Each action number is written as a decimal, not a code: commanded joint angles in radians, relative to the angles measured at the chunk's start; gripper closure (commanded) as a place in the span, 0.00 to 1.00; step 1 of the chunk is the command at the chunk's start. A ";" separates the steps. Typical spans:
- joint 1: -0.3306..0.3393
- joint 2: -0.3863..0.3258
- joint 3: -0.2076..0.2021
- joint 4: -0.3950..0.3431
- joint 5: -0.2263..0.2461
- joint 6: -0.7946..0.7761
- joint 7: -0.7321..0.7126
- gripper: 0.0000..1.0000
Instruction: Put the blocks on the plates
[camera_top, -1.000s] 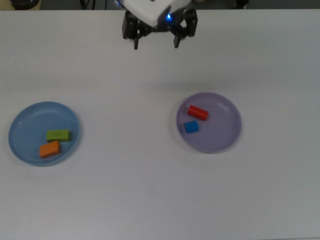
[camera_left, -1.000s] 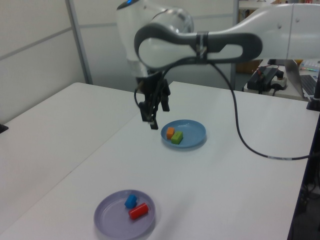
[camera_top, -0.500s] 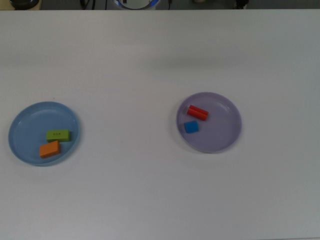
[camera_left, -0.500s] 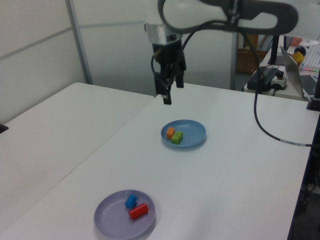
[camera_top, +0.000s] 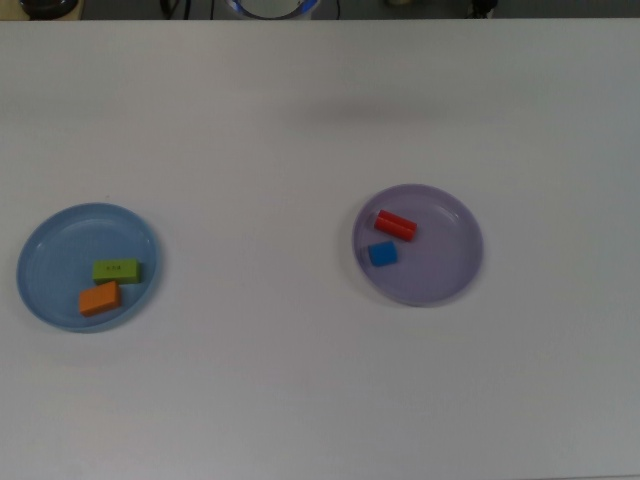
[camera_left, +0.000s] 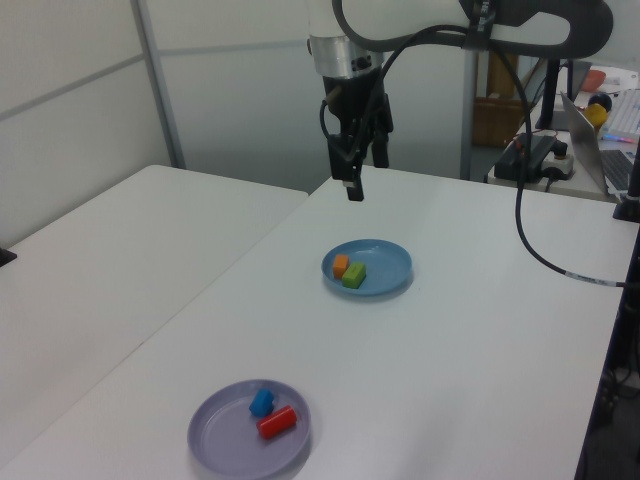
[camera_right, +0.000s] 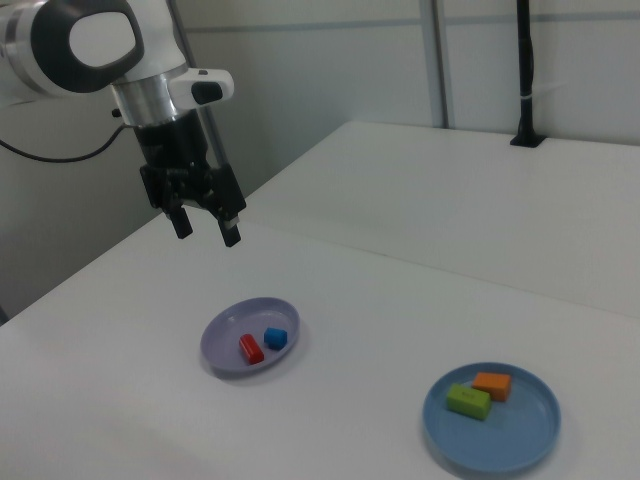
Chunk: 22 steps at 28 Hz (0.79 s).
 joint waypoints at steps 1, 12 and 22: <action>0.009 -0.017 -0.020 -0.022 0.025 -0.034 0.013 0.00; 0.011 -0.019 -0.007 -0.019 0.025 -0.032 0.068 0.00; 0.022 -0.014 0.000 -0.019 0.031 -0.024 0.095 0.00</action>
